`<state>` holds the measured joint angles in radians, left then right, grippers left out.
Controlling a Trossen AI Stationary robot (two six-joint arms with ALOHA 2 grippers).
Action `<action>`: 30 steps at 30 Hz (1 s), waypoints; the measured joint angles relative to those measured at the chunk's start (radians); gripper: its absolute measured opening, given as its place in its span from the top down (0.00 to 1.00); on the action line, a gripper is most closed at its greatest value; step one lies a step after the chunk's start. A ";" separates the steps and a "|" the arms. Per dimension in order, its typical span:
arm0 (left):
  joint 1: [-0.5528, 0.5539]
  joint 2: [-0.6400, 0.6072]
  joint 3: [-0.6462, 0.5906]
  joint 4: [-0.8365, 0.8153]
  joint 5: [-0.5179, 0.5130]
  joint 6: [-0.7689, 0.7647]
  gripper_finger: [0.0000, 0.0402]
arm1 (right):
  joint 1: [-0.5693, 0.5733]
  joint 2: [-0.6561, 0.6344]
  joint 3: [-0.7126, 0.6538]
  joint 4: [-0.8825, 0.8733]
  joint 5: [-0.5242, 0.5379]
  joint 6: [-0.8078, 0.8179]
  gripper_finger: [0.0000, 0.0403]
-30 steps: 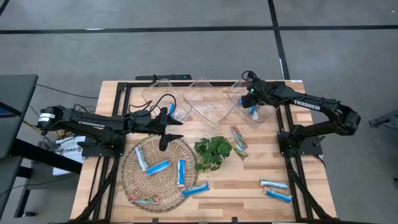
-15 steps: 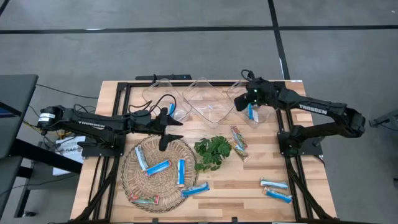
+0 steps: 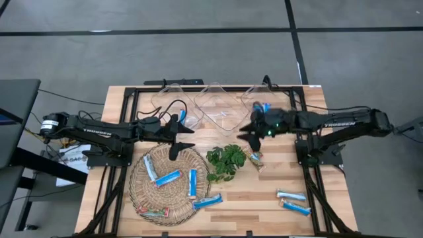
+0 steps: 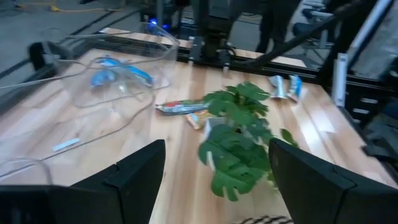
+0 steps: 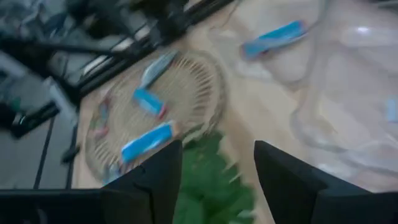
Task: Pick and place Granola Bars by type
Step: Put the blue granola bar into the right transparent bin
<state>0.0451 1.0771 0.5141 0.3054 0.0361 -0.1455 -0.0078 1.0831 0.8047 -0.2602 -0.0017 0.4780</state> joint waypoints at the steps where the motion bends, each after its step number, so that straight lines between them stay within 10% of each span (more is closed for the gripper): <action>1: -0.004 0.000 0.000 0.000 0.014 0.000 0.31 | 0.028 0.000 0.000 0.003 0.000 -0.002 0.53; 15: -0.363 0.071 0.200 -0.402 -0.310 0.007 0.31 | 0.301 0.034 0.000 -0.023 0.078 -0.015 0.59; 30: -0.532 0.550 0.674 -0.745 -0.170 -0.219 0.31 | 0.455 0.037 0.000 -0.070 0.221 0.040 0.60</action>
<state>-0.4867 1.6273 1.1882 -0.4396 -0.1341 -0.3643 0.4471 1.1202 0.8050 -0.3301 0.2190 0.5182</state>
